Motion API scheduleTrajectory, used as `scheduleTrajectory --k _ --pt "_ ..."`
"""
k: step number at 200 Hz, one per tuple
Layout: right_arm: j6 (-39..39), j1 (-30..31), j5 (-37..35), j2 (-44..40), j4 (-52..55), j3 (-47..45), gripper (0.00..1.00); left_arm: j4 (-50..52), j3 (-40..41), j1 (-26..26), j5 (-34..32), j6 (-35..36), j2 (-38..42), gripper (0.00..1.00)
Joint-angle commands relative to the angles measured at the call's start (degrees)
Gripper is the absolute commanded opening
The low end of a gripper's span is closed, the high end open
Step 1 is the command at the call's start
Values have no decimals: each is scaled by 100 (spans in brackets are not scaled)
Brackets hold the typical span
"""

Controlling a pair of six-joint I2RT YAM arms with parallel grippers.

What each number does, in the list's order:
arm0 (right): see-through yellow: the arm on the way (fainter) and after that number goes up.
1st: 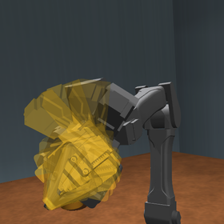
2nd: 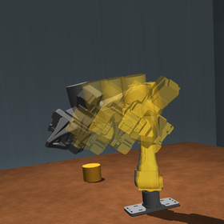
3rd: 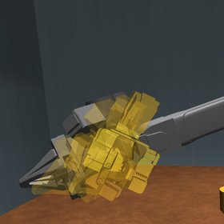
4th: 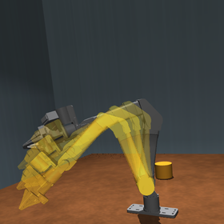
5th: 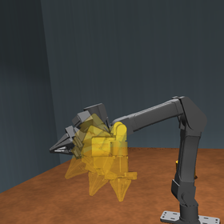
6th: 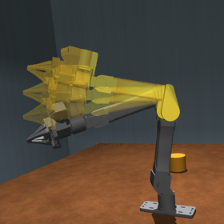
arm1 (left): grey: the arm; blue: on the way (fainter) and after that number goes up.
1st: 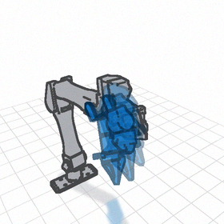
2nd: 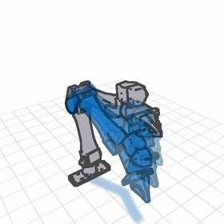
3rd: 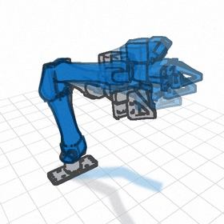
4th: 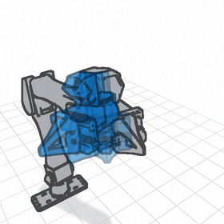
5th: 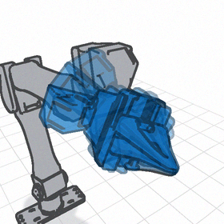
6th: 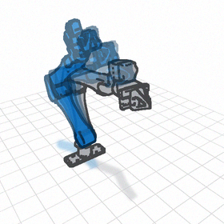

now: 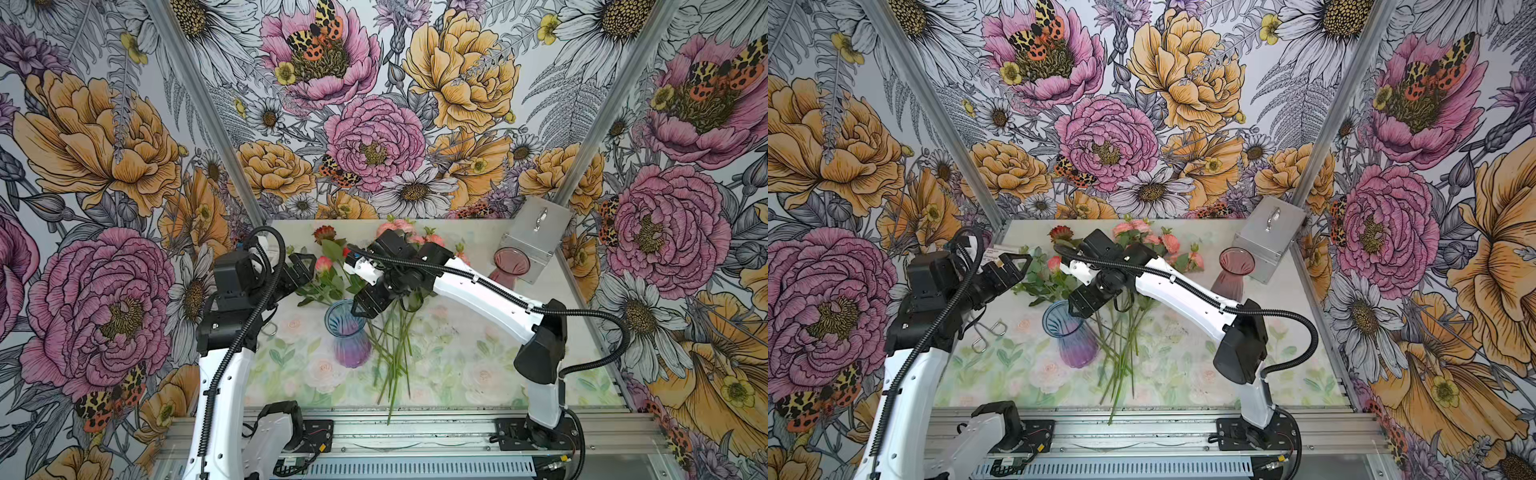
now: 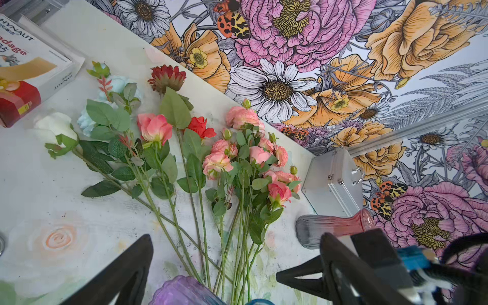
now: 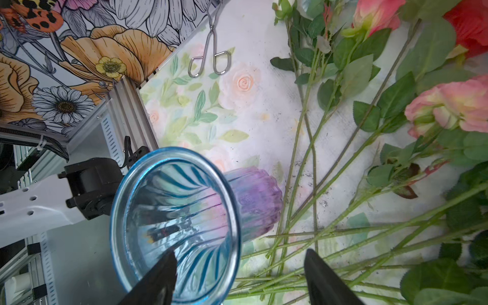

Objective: Place the pink flowers into the vase
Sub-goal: Pick up the vase from the center of the board.

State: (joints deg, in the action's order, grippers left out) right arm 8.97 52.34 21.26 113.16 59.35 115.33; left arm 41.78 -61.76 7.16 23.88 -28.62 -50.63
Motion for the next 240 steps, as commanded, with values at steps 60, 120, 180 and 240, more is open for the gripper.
scheduleTrajectory --k 60,120,180,240 --pt "77 336 -424 581 -29 571 61 13 155 114 139 -29 74 99" --pt "145 453 -947 908 66 708 43 5 98 134 170 -29 45 99" --pt "94 462 -1311 897 155 823 0 4 78 117 137 36 23 98" --pt "121 366 -1252 780 173 867 0 -1 67 50 93 138 0 98"
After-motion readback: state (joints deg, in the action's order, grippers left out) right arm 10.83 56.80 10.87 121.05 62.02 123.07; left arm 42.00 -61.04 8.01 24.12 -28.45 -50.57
